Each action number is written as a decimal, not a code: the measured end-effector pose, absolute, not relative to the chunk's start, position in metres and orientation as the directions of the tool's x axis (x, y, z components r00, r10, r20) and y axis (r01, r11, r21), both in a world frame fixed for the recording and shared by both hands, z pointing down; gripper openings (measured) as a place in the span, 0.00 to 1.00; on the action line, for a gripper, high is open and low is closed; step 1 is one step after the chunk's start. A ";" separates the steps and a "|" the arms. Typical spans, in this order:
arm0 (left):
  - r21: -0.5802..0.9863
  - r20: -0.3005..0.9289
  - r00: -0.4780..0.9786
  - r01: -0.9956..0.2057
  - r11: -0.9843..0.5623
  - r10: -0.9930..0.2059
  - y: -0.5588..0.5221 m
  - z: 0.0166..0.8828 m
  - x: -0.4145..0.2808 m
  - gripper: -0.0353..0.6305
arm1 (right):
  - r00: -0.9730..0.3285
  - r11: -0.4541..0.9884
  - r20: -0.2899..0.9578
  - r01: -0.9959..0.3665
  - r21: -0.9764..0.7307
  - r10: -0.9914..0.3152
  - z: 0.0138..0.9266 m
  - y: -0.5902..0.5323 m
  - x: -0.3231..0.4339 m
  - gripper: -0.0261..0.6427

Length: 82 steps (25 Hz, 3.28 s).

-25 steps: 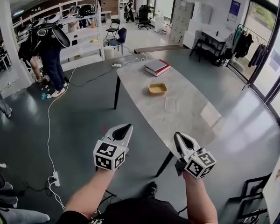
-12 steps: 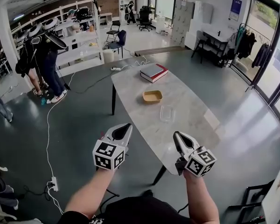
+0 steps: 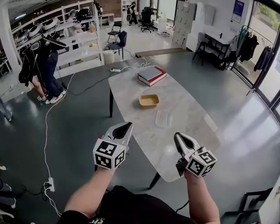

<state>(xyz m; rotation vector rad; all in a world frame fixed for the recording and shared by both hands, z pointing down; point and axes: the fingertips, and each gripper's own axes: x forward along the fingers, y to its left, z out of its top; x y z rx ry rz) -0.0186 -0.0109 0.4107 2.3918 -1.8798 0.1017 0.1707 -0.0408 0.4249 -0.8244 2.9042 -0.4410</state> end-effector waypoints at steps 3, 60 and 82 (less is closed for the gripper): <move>0.046 0.103 0.241 -0.970 -0.238 -0.965 -0.024 0.411 -0.027 0.06 | -0.844 0.807 -0.004 -0.511 -0.296 -0.536 0.425 -0.054 0.165 0.06; 0.051 0.202 0.527 -0.847 -0.529 -0.825 -0.293 0.452 -0.056 0.06 | -0.765 0.718 0.279 -0.642 -0.268 -0.580 0.511 -0.261 0.081 0.06; 0.138 0.248 0.641 -0.766 -0.628 -0.727 -0.370 0.490 -0.036 0.06 | -0.631 0.752 0.641 -0.647 -0.124 -0.437 0.644 -0.322 0.073 0.11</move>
